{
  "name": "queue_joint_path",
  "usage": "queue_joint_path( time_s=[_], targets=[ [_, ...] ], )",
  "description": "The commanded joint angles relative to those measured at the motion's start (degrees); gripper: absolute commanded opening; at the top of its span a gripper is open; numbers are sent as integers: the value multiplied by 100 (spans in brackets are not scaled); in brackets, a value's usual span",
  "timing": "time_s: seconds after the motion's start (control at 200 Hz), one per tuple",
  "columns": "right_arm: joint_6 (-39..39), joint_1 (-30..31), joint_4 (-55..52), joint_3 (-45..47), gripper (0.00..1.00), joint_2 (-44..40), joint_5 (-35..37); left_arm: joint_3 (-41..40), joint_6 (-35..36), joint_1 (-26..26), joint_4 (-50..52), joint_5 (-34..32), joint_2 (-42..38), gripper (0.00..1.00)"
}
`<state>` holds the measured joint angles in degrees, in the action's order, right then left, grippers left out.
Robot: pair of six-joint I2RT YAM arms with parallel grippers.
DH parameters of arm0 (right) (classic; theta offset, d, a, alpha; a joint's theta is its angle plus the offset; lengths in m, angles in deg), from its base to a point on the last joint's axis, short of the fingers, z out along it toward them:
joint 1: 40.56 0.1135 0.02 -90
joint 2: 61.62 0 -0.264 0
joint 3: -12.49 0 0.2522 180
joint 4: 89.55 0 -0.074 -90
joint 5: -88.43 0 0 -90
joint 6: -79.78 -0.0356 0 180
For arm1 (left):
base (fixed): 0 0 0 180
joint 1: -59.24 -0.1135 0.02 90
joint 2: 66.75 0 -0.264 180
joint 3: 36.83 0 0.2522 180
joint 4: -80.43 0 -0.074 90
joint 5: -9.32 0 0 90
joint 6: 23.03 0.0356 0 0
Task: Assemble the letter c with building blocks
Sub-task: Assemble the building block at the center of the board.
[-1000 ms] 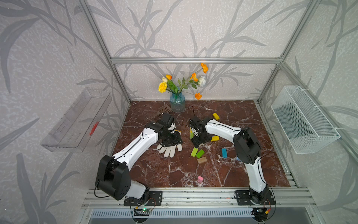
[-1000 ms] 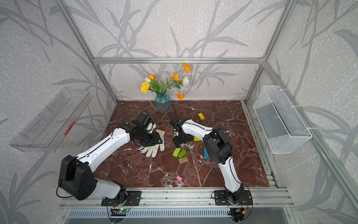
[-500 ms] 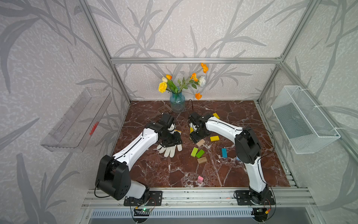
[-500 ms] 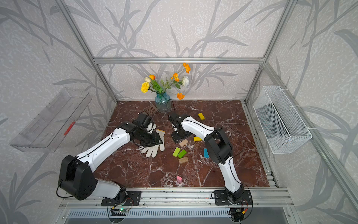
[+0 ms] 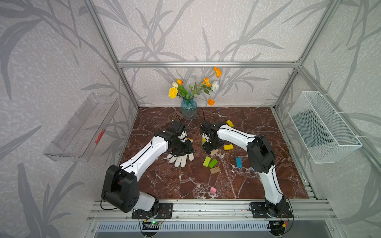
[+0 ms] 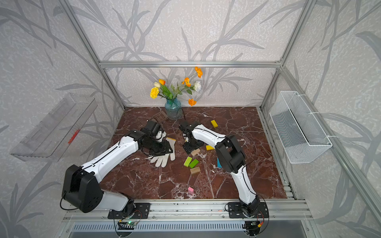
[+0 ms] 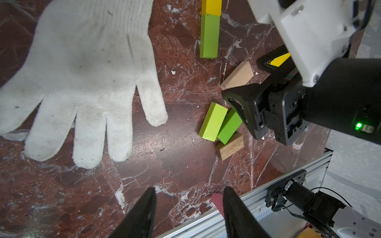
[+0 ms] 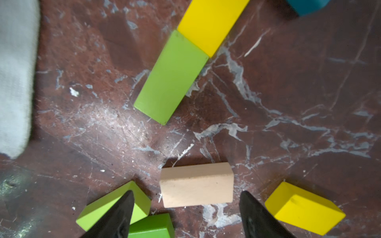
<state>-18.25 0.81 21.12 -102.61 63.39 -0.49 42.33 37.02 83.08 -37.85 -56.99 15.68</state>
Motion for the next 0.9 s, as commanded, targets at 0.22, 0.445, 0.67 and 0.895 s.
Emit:
queue_joint_path(
  time_s=[0.22,0.445,0.67,0.895],
  targets=[
    [39,-27,-59,250,77,75,99,-59,49,-24,38,18,-42,53],
    [56,-82,-2,309,76,100,114,-62,52,-20,46,-3,-43,53],
    [21,-119,125,404,74,94,59,-85,64,-24,55,-13,-56,53],
    [-56,-129,132,358,67,149,-43,-92,78,-28,44,-20,-78,53]
  ],
)
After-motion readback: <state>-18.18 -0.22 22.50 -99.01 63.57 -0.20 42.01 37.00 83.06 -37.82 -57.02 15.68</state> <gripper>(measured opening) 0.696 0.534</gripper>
